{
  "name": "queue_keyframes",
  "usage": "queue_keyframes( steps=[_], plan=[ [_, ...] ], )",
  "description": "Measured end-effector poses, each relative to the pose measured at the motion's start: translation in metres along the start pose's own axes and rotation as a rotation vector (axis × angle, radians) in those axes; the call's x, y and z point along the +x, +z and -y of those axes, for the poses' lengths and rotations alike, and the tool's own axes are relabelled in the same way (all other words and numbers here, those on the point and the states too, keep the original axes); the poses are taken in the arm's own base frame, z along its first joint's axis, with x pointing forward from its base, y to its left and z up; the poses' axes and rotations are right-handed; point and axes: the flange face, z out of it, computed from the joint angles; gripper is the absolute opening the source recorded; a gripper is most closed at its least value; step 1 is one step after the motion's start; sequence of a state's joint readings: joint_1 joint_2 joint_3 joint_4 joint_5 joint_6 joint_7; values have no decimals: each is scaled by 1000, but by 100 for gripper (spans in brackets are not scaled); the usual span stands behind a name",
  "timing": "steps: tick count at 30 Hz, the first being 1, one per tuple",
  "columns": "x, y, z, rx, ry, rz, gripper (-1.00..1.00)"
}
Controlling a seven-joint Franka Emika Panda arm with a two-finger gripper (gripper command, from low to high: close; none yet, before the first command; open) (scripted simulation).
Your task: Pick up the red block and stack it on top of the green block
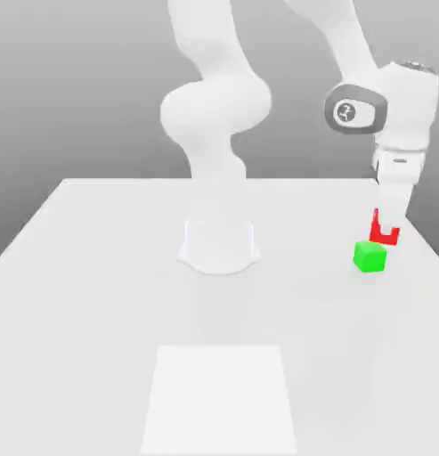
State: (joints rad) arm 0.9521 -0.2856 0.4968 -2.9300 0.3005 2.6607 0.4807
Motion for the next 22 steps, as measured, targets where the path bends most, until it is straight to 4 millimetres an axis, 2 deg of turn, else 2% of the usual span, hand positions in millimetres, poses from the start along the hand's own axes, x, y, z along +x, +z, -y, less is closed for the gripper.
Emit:
queue_keyframes(
  steps=[2,4,22],
  plan=[
    [-18,0,18,-5,-135,0,-100],
    [-23,5,21,-22,-178,-2,-100],
    [-22,61,10,-107,-184,15,-100]
  ],
)
